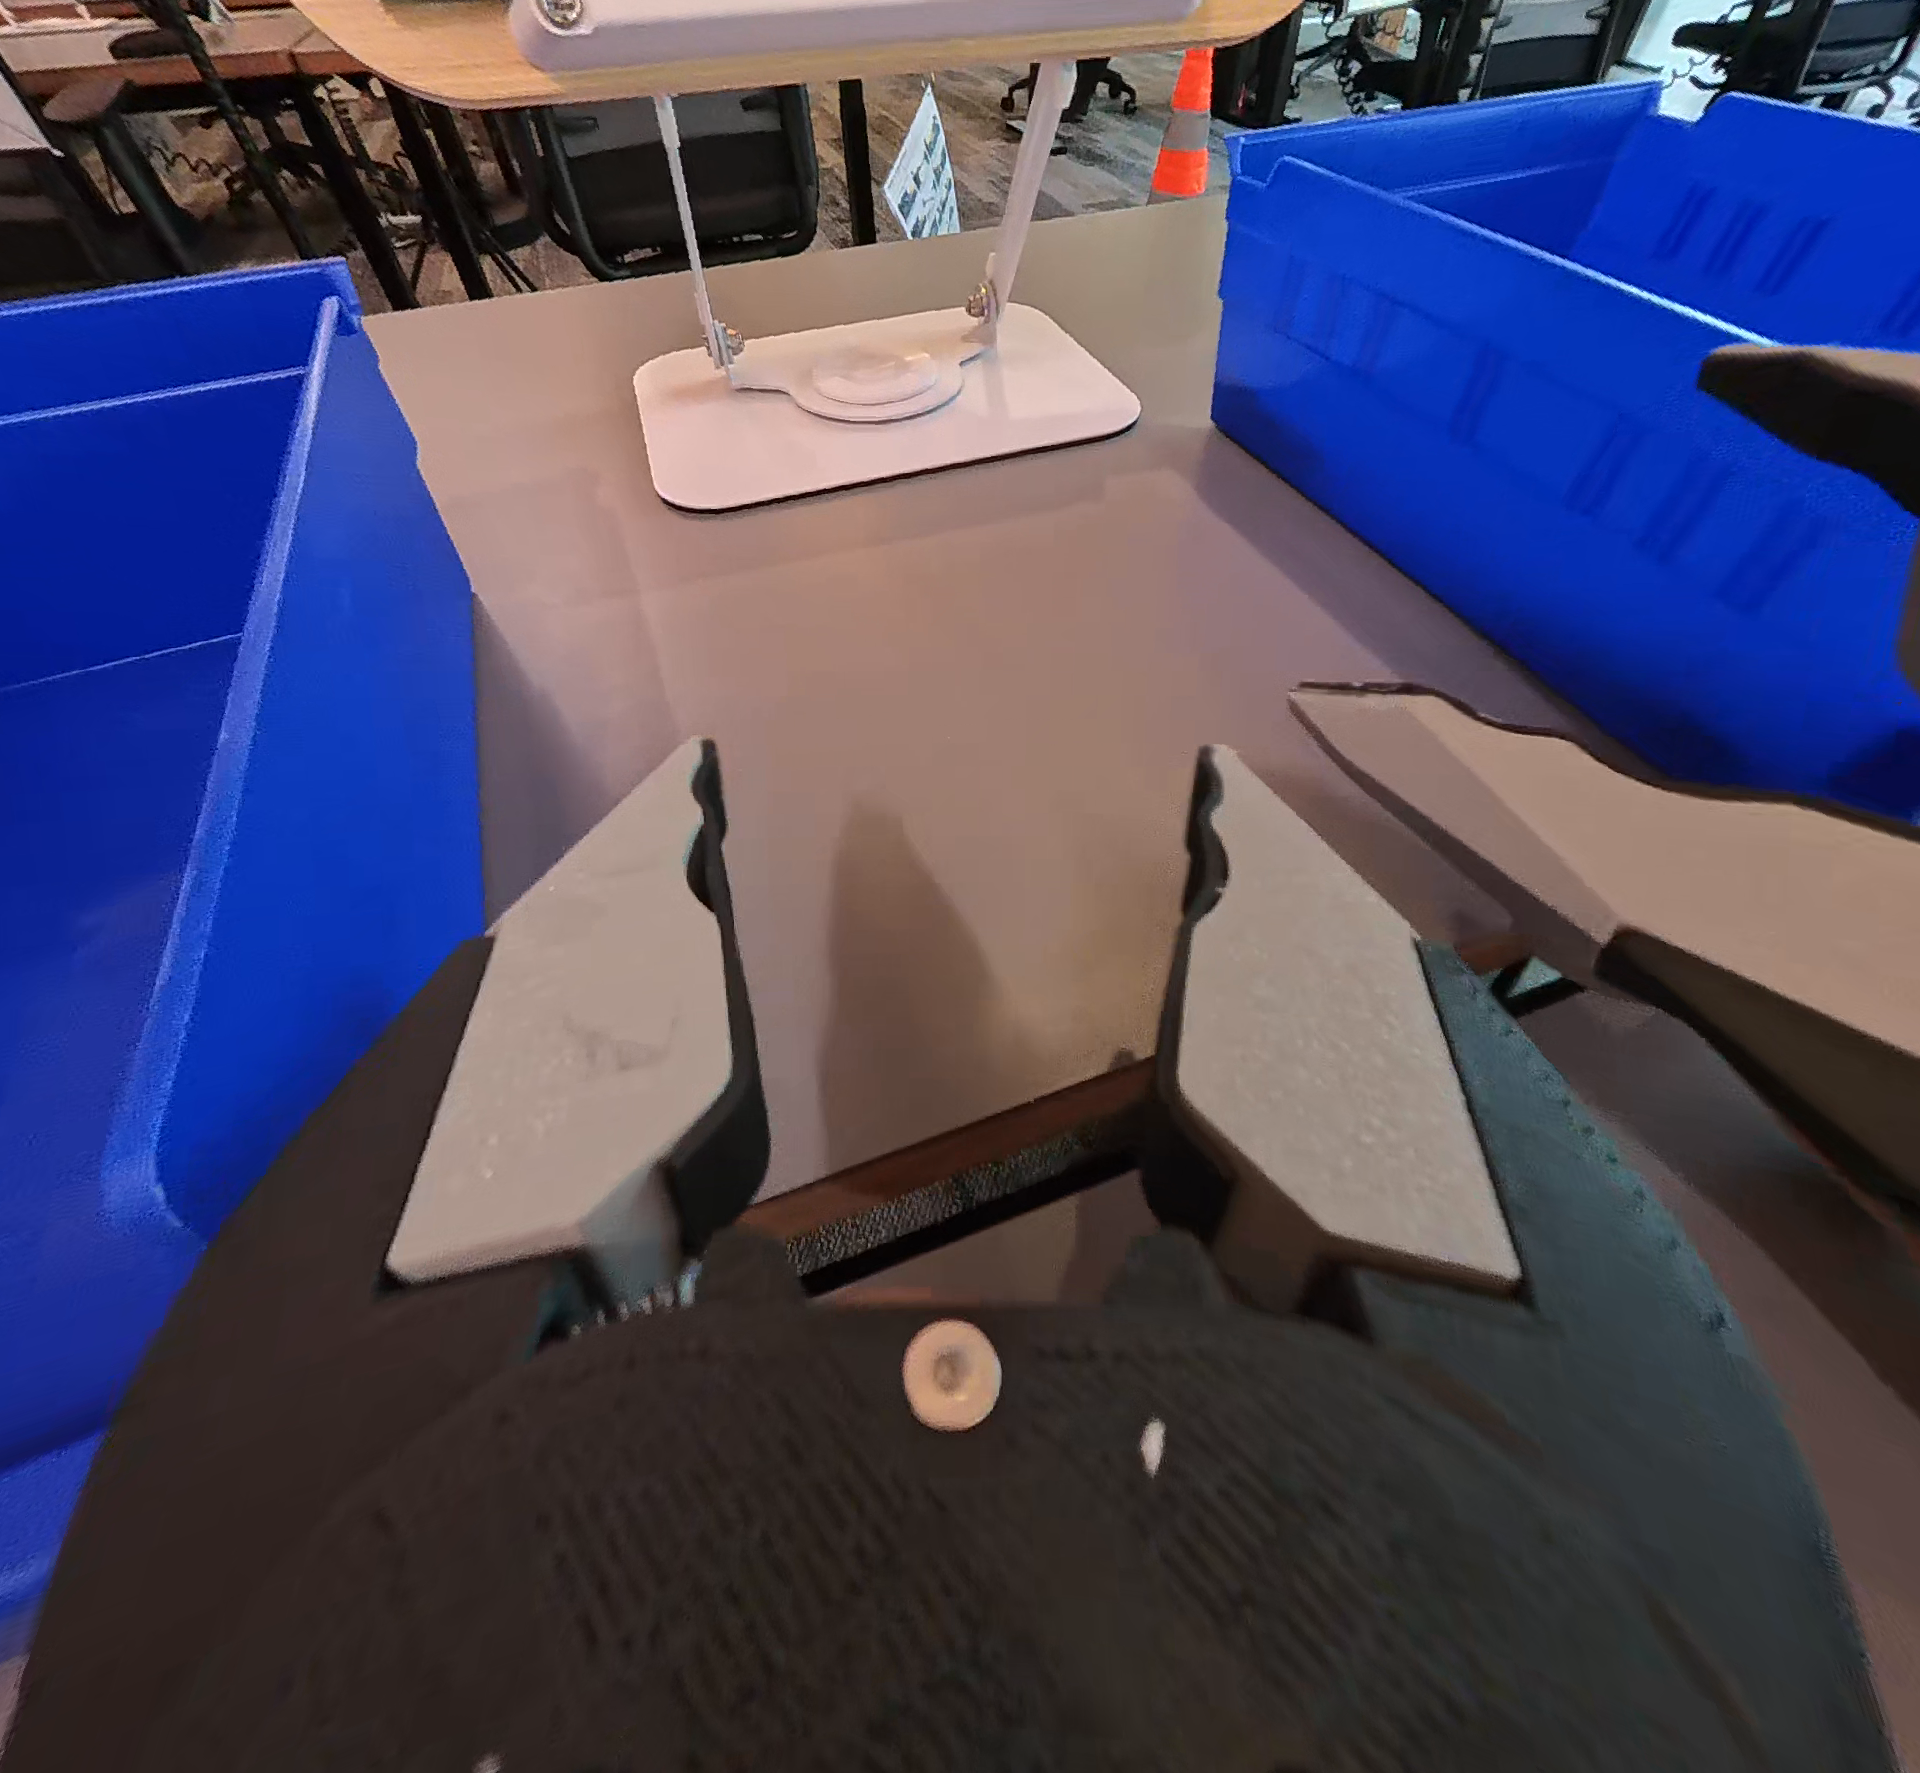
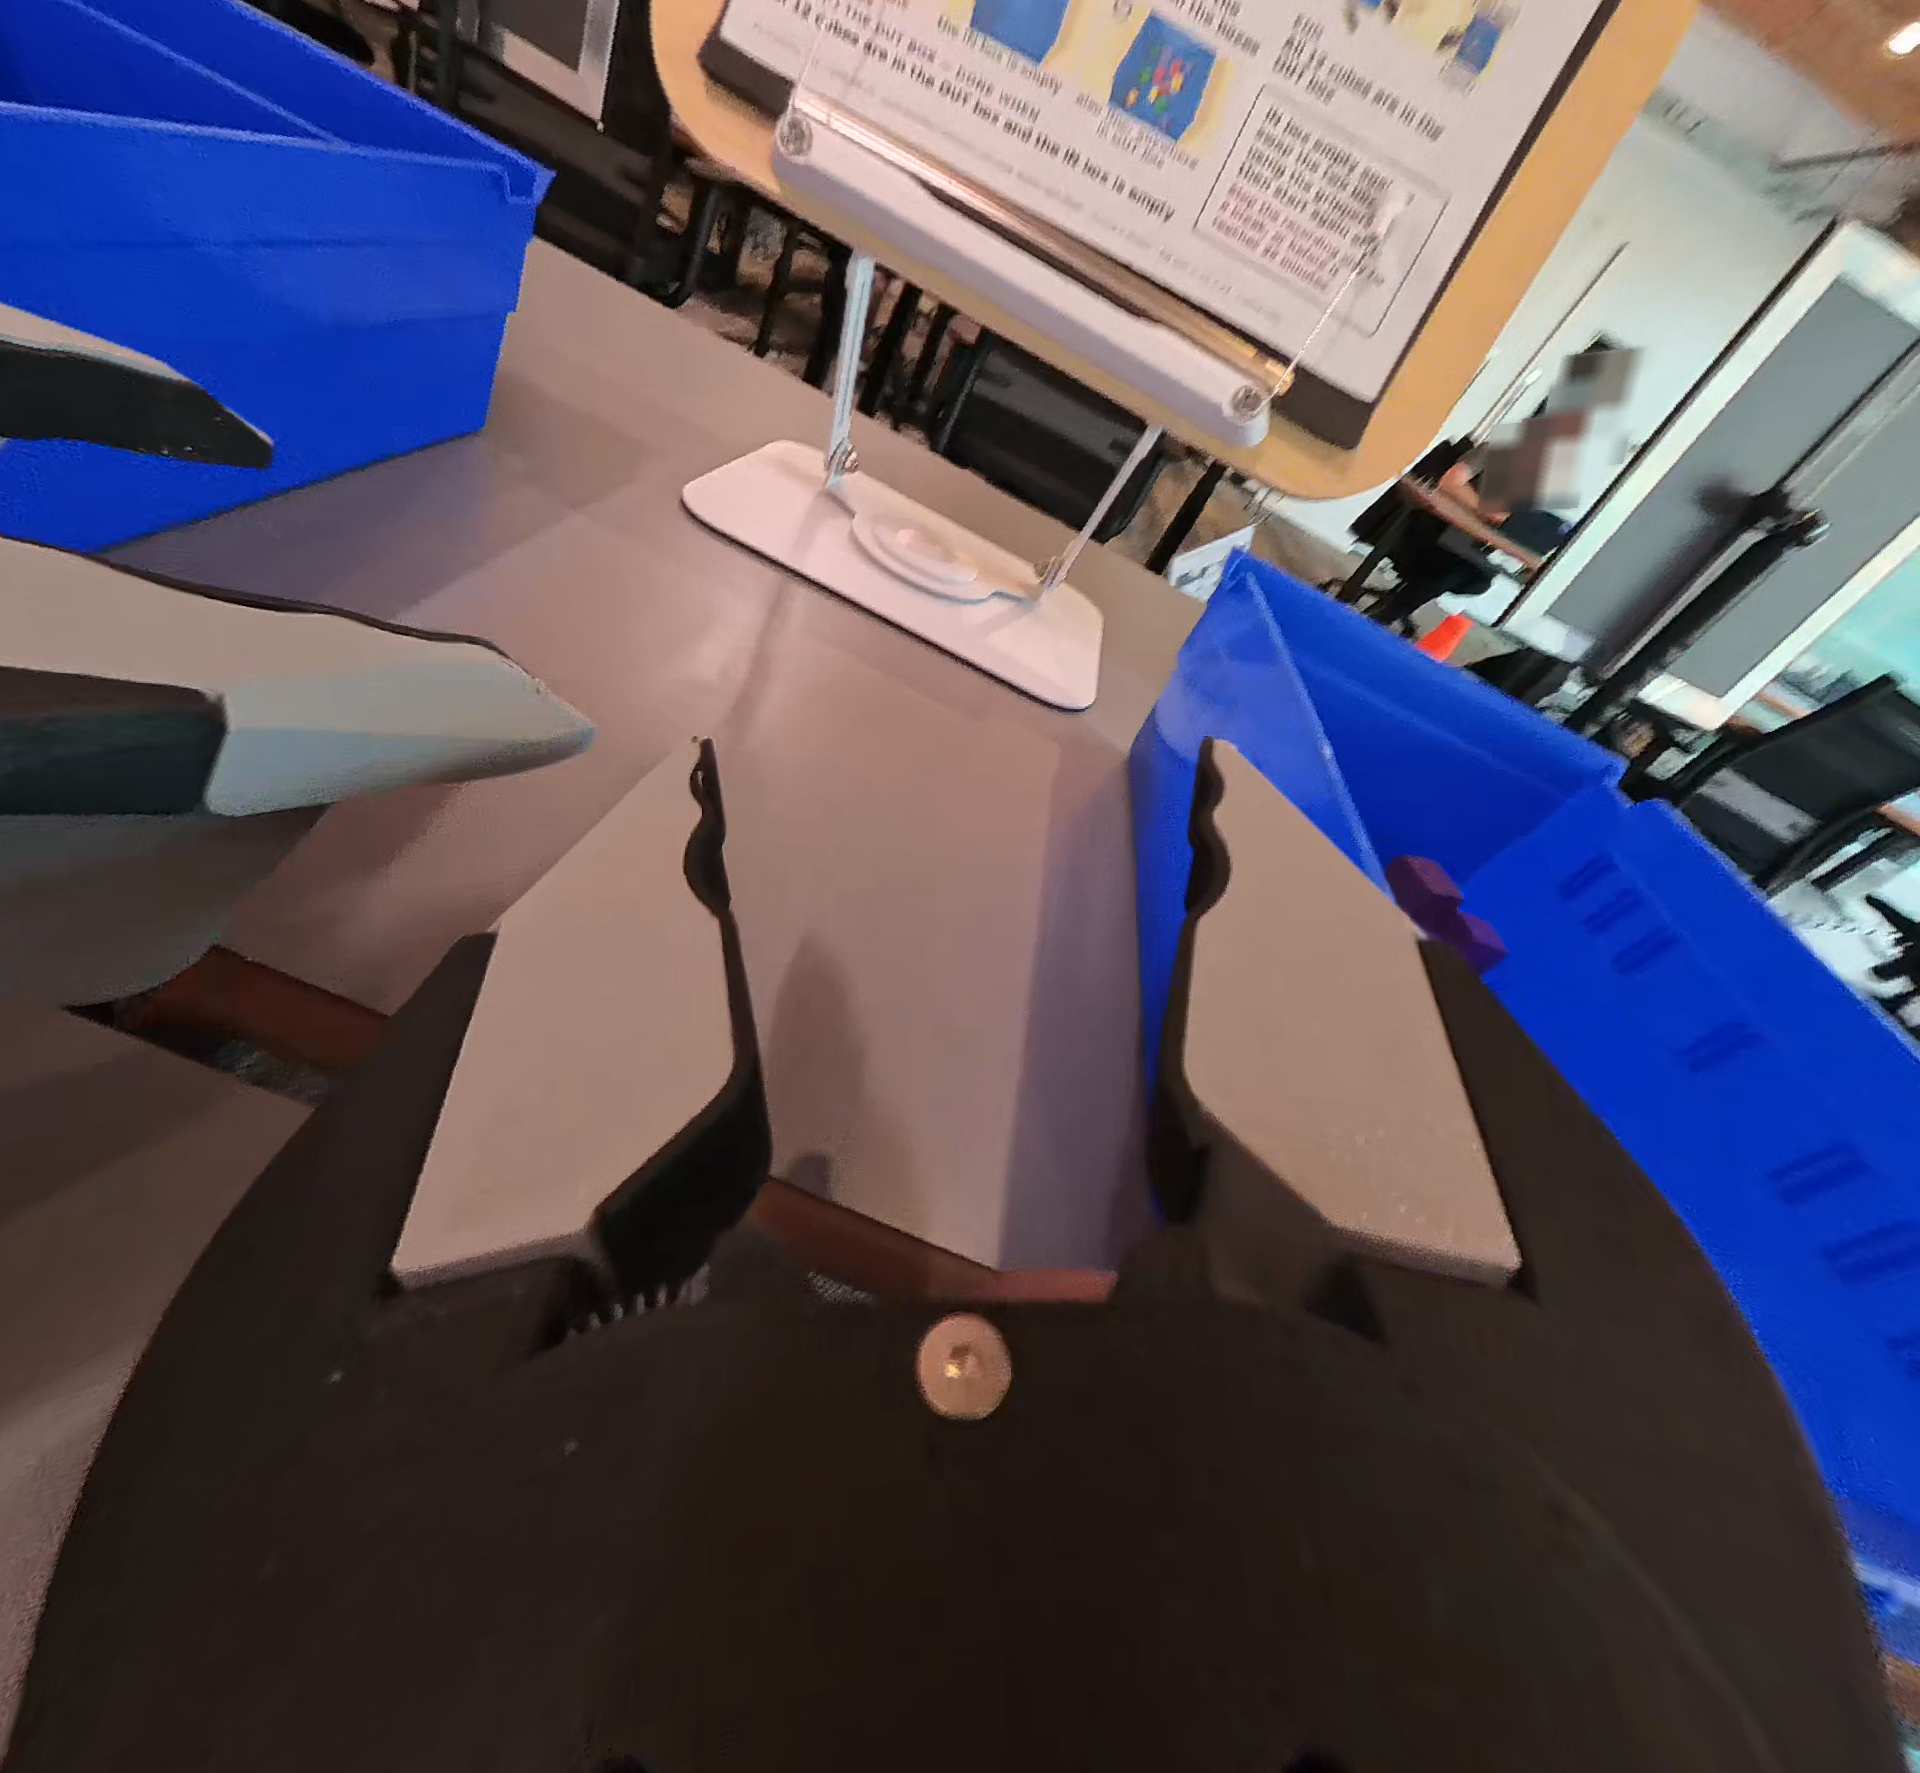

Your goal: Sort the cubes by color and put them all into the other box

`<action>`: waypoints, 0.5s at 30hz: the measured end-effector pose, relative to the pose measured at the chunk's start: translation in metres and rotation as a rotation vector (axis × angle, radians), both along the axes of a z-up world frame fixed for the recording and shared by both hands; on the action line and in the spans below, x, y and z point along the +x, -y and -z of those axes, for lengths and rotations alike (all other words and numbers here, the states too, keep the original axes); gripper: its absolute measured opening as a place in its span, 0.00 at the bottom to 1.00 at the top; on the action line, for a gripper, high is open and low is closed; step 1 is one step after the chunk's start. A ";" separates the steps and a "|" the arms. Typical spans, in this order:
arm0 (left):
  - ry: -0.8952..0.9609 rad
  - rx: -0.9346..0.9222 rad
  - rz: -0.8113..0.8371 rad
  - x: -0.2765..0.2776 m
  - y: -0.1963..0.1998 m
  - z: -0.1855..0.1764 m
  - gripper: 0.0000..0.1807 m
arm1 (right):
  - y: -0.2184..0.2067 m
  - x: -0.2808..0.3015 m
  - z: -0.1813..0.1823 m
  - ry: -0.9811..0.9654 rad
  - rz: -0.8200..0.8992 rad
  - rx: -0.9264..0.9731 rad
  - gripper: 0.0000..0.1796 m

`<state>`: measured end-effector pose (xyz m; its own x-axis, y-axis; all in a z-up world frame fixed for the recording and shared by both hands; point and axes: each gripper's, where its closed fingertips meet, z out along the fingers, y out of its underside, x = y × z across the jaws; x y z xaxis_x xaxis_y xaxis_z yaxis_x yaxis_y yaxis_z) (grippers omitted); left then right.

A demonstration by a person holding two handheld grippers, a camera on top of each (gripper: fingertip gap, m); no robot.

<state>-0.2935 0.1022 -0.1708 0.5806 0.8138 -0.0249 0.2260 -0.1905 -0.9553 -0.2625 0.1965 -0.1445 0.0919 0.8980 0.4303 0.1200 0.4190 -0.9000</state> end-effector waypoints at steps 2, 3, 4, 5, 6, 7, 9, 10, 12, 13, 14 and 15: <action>-0.005 0.014 -0.002 0.000 0.001 -0.002 0.52 | 0.003 0.003 -0.006 -0.048 0.008 0.037 0.48; -0.009 0.022 0.002 0.001 0.001 -0.003 0.52 | 0.004 0.005 -0.009 -0.073 0.011 0.040 0.46; -0.013 0.027 0.006 0.002 0.000 -0.004 0.52 | 0.006 0.007 -0.011 -0.090 0.000 0.029 0.37; -0.016 0.032 0.015 0.003 -0.001 -0.005 0.52 | 0.010 0.008 -0.011 -0.088 -0.028 0.002 0.25; -0.015 0.038 0.029 0.005 -0.003 -0.005 0.52 | 0.014 0.009 -0.010 -0.070 -0.066 -0.038 0.12; -0.013 0.040 0.037 0.006 -0.005 -0.005 0.51 | 0.017 0.010 -0.009 -0.054 -0.102 -0.085 0.03; -0.014 0.030 0.035 0.007 -0.006 -0.004 0.51 | 0.012 0.011 -0.010 -0.053 -0.104 -0.179 0.00; -0.016 0.028 0.035 0.007 -0.006 -0.004 0.51 | 0.007 0.011 -0.009 -0.046 -0.093 -0.216 0.00; -0.019 0.027 0.032 0.007 -0.005 -0.005 0.51 | 0.003 0.010 -0.004 -0.007 -0.093 -0.279 0.00; -0.021 0.027 0.032 0.007 -0.005 -0.005 0.51 | 0.003 0.010 -0.001 0.018 -0.105 -0.304 0.00; -0.021 0.026 0.035 0.007 -0.006 -0.005 0.50 | 0.004 0.009 0.002 0.035 -0.118 -0.321 0.00; -0.020 0.024 0.038 0.007 -0.006 -0.004 0.51 | 0.005 0.009 0.003 0.045 -0.127 -0.333 0.00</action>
